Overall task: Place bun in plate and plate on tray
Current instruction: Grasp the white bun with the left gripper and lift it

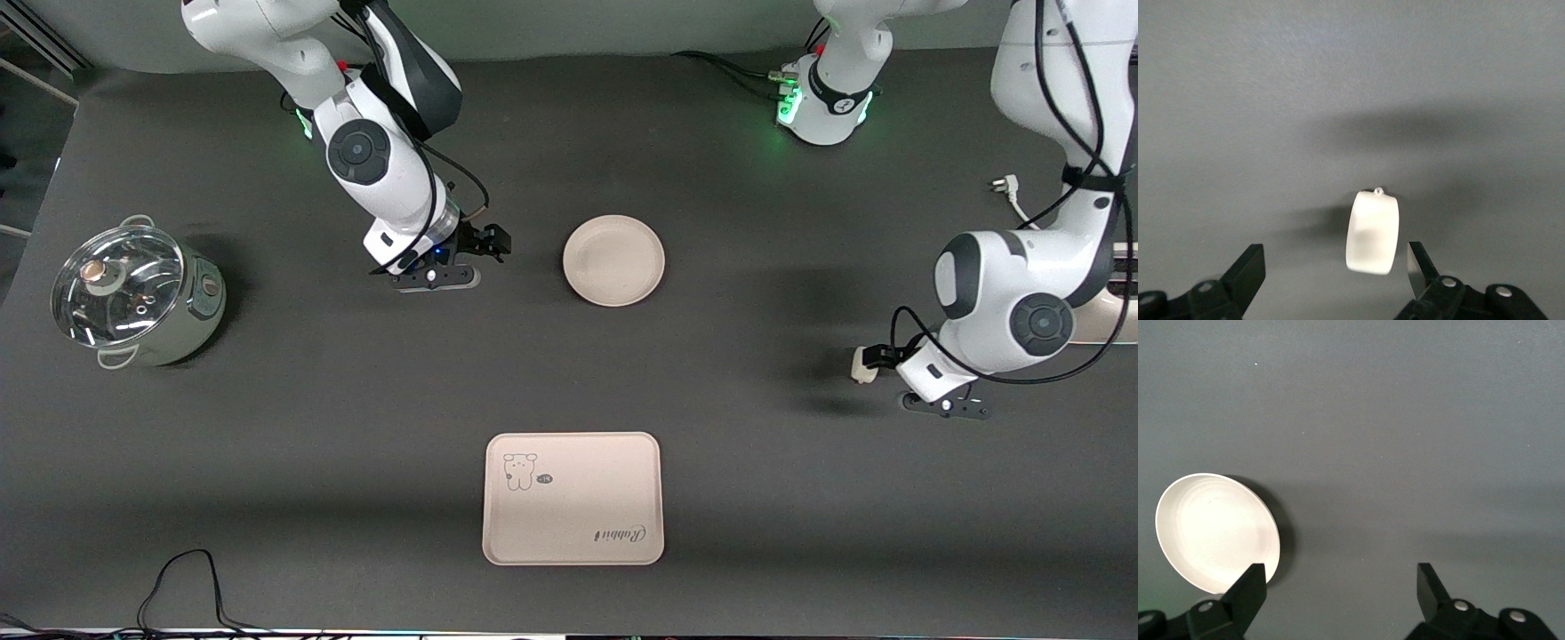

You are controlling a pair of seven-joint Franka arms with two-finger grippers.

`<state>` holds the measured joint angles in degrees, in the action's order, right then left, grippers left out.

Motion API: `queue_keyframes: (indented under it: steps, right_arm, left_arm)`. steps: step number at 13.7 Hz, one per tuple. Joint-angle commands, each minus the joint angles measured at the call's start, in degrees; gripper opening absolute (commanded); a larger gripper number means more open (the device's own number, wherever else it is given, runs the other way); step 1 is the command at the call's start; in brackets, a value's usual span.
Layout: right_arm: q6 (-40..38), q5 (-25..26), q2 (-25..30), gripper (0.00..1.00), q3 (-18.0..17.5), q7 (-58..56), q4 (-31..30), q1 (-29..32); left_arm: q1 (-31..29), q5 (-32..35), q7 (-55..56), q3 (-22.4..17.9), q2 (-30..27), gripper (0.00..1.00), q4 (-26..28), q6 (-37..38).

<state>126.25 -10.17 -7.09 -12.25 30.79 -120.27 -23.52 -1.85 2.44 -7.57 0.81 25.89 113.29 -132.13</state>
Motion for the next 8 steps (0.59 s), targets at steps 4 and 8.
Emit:
queue_keyframes:
  steps: [4, 8]
  right_arm:
    - [2.68, 0.32, 0.94, 1.0, -5.38, 0.76, -2.86, 5.3]
    - [3.2, 0.41, 1.55, 1.0, -14.29, 0.67, -3.39, 13.23]
  left_arm:
    - [0.71, -2.7, -1.49, 0.34, 1.96, 0.88, 1.93, -2.69]
    - [0.97, -2.7, -1.49, 0.43, 2.76, 0.6, 2.02, -3.48]
